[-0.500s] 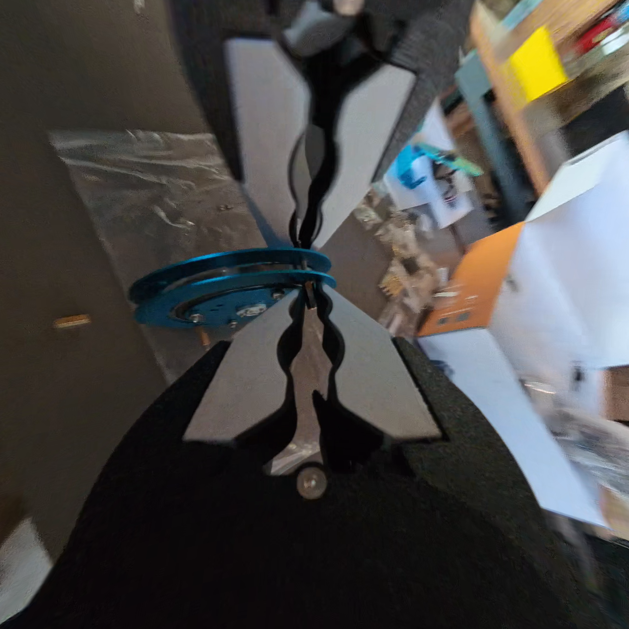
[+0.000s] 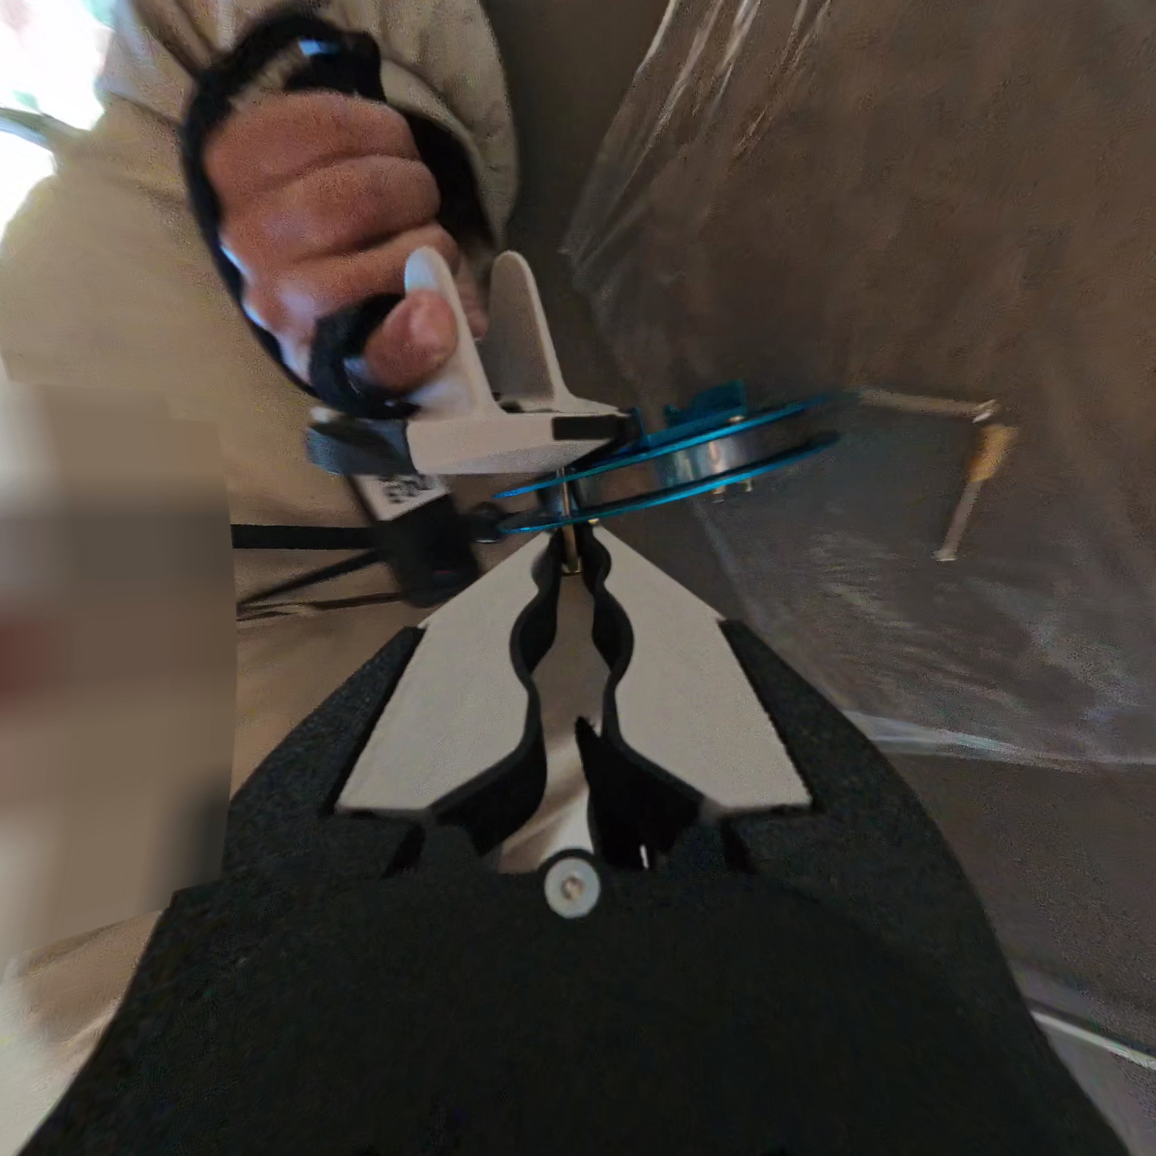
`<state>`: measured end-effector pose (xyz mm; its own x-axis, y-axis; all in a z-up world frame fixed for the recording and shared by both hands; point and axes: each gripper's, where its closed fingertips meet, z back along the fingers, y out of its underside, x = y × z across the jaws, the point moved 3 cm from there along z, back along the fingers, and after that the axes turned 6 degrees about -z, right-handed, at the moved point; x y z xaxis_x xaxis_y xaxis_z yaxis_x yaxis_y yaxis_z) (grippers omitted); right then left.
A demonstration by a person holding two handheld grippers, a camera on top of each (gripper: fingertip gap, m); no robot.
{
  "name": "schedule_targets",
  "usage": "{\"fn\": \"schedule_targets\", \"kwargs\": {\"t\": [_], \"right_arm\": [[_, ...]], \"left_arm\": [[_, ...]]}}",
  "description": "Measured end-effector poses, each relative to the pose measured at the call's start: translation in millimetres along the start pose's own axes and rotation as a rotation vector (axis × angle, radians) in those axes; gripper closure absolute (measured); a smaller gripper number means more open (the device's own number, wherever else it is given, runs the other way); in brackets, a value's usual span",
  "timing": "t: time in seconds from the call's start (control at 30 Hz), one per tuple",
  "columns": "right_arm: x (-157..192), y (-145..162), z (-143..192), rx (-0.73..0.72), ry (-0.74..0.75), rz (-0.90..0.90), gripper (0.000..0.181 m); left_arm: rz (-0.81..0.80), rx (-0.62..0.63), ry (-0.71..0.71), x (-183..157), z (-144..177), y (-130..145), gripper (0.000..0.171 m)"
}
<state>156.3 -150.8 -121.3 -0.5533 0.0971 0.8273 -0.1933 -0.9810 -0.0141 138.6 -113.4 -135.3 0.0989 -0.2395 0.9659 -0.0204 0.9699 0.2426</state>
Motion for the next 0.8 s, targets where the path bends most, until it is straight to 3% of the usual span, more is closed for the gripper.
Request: {"fn": "schedule_targets", "kwargs": {"t": [0.1,0.2,0.27,0.4,0.53,0.57,0.63,0.67,0.73,0.8], "right_arm": [[-0.8,-1.1,-2.5,0.029,-0.168,-0.087,0.177],[0.5,-3.1,-2.4,-0.011,-0.076,0.052,0.176],[0.7,-8.2,0.6,-0.090,0.092,0.205,0.176],[3.4,-11.9,2.0,-0.229,0.554,0.549,0.161],[2.4,-16.7,4.2,-0.393,1.027,0.846,0.159],[4.6,-18.1,4.0,-0.467,1.111,0.884,0.158],[5.3,-13.8,-6.1,-0.531,1.182,0.934,0.141],[1.8,-13.8,-7.0,-0.538,1.296,0.964,0.139],[5.5,-14.8,-5.6,-0.608,1.527,1.057,0.148],[12.2,-11.2,-12.5,-0.654,1.631,1.185,0.156]], "left_arm": [[0.059,-0.014,0.050,-1.2,0.4,2.6,0.171],[0.167,-0.057,0.177,-2.4,1.4,4.5,0.171],[0.229,-0.072,0.288,-2.7,1.3,8.2,0.170],[0.322,-0.097,0.495,-8.6,4.3,13.1,0.170],[0.406,-0.164,0.761,-13.9,13.6,13.6,0.170],[0.369,-0.187,0.781,-12.3,10.7,17.7,0.170],[0.452,-0.197,0.943,-10.4,7.5,22.6,0.170],[0.466,-0.226,0.997,-8.8,5.5,24.0,0.170],[0.462,-0.240,1.068,-8.5,-4.3,31.1,0.170],[0.516,-0.286,1.189,-9.0,-2.2,30.9,0.170]]}}
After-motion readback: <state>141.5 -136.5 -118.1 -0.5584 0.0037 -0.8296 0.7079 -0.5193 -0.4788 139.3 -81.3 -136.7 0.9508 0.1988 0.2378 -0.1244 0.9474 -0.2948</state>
